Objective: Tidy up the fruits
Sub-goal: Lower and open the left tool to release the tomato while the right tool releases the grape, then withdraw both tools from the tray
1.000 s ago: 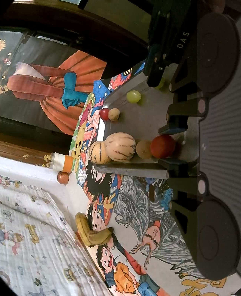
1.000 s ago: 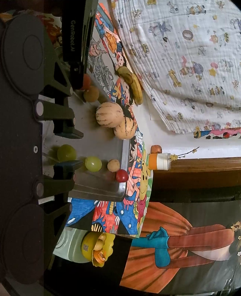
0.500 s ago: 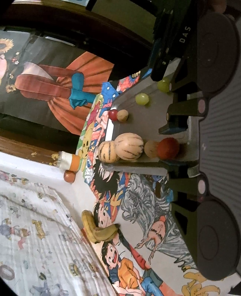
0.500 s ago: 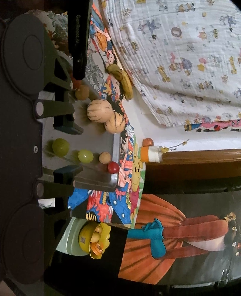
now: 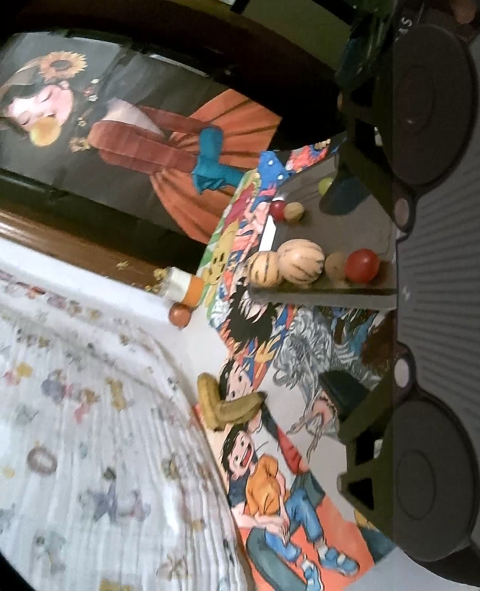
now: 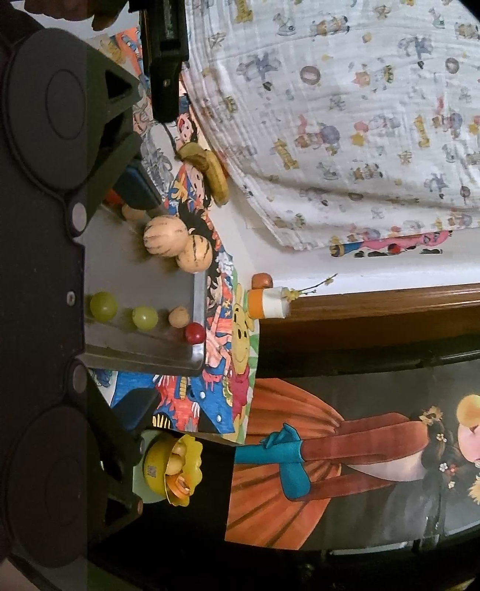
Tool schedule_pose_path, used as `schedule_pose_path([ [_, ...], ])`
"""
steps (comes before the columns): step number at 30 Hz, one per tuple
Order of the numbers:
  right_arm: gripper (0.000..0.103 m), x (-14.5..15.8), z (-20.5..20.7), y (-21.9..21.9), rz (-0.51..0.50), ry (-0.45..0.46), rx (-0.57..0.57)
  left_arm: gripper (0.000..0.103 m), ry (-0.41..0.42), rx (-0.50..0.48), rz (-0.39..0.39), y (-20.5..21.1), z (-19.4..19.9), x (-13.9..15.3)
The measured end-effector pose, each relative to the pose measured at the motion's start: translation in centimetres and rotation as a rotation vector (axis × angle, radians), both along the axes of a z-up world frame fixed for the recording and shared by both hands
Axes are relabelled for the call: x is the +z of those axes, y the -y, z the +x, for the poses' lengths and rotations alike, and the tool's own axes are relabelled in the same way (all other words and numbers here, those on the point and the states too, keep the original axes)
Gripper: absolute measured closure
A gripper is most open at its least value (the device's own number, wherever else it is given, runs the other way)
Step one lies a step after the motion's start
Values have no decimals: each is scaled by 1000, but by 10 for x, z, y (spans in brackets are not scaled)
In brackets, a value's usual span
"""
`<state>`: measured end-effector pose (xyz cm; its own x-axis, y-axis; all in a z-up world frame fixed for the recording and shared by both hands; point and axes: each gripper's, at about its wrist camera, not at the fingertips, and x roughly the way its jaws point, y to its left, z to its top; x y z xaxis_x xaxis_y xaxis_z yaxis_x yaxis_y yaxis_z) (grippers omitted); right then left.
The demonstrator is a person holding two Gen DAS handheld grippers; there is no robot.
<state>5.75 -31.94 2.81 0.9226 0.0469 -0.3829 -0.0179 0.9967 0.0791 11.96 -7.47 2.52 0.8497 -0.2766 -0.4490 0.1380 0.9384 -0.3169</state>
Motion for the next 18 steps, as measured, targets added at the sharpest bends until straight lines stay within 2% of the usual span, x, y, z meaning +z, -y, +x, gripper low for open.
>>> schedule_pose_path([
  [8, 1, 1, -19, -9, 24, -14, -11, 0, 19, 42, -15, -17, -24, 7],
  [14, 1, -6, -32, -20, 24, -67, 16, 0, 16, 66, -15, -30, -38, 7],
  [18, 1, -10, -37, -29, 4, -115, 29, 0, -36, 105, 38, -36, -44, 2],
])
